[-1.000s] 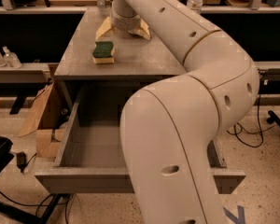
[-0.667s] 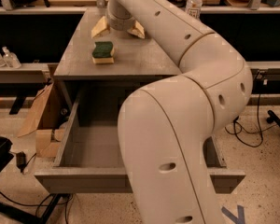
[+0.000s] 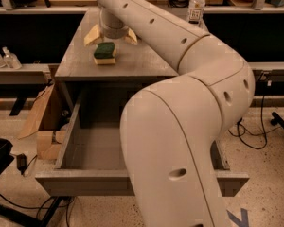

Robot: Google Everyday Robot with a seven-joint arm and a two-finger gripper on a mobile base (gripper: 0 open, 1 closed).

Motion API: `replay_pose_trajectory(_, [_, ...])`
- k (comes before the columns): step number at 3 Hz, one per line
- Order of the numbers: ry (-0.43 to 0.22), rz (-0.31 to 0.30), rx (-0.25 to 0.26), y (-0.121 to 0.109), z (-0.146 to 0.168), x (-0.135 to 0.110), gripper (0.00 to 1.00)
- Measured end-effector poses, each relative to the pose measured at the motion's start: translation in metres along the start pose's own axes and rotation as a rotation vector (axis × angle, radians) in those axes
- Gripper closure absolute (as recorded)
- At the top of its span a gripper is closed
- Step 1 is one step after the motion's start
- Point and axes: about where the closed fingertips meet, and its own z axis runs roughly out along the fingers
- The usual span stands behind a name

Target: Place sponge into top drawer

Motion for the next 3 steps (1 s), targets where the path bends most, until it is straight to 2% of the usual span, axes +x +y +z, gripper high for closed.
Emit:
replay_pose_trajectory(1, [-0.023,-0.065,0.037,0.013,0.014,0.010,0.00])
replay_pose_trajectory(2, [-0.038,-0.105,0.066,0.017,0.024,0.016,0.00])
replay_pose_trajectory(3, [-0.017,-0.113,0.073,0.015,0.038,0.024,0.18])
